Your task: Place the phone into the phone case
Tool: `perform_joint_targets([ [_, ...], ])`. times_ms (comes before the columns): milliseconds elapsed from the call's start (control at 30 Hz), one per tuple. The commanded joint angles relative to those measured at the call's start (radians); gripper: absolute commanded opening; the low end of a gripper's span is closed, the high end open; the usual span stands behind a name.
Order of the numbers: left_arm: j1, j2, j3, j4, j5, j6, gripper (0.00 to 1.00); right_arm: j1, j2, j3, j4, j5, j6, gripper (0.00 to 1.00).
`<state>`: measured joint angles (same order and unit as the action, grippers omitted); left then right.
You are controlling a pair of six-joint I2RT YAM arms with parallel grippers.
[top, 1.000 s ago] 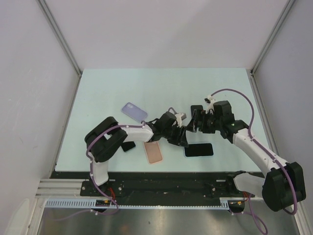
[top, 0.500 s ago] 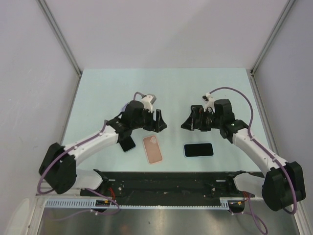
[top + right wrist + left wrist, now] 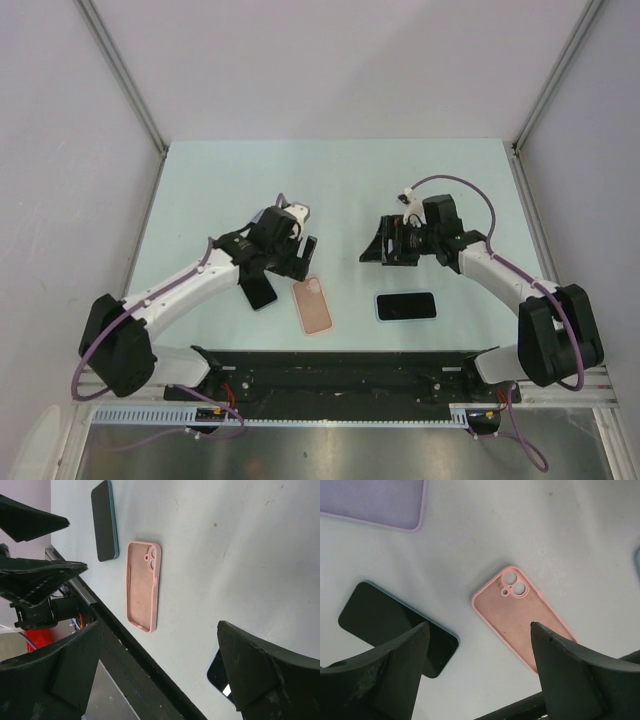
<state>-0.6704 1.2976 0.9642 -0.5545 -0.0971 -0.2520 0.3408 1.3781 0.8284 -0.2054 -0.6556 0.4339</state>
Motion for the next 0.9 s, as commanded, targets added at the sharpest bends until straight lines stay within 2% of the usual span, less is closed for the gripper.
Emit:
perform_joint_targets([
  [0,0.009,0.089,0.047,-0.088,-0.023,0.128,0.87,-0.006,0.029,0.071,-0.023,-0.018,-0.044,1.00],
  [300,0.009,0.336,0.174,-0.070,0.115,0.230,0.75,-0.008,0.101,0.072,-0.038,-0.018,-0.047,1.00],
  [433,0.009,0.451,0.222,-0.071,0.169,0.276,0.63,-0.006,0.118,0.074,-0.023,-0.035,-0.038,1.00],
  [800,0.009,0.551,0.242,-0.070,0.206,0.287,0.47,-0.025,0.125,0.072,-0.032,-0.013,-0.044,1.00],
  [867,0.009,0.571,0.251,-0.073,0.209,0.281,0.38,-0.025,0.130,0.072,-0.029,-0.016,-0.049,1.00],
])
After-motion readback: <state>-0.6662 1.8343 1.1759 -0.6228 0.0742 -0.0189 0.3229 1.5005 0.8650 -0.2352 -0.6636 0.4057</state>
